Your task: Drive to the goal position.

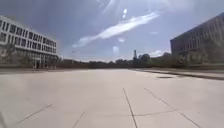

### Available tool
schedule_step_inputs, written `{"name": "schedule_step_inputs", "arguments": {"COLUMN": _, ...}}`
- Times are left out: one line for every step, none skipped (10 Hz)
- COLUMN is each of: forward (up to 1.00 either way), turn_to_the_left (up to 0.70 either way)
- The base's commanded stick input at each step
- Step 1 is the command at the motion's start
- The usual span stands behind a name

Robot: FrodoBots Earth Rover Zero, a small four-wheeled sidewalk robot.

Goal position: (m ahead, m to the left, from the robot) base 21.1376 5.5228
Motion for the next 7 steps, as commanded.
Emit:
{"name": "schedule_step_inputs", "arguments": {"forward": 0.70, "turn_to_the_left": 0.33}}
{"name": "schedule_step_inputs", "arguments": {"forward": 0.70, "turn_to_the_left": 0.34}}
{"name": "schedule_step_inputs", "arguments": {"forward": 0.70, "turn_to_the_left": 0.33}}
{"name": "schedule_step_inputs", "arguments": {"forward": 0.70, "turn_to_the_left": 0.08}}
{"name": "schedule_step_inputs", "arguments": {"forward": 0.70, "turn_to_the_left": 0.00}}
{"name": "schedule_step_inputs", "arguments": {"forward": 0.70, "turn_to_the_left": -0.01}}
{"name": "schedule_step_inputs", "arguments": {"forward": 0.70, "turn_to_the_left": -0.01}}
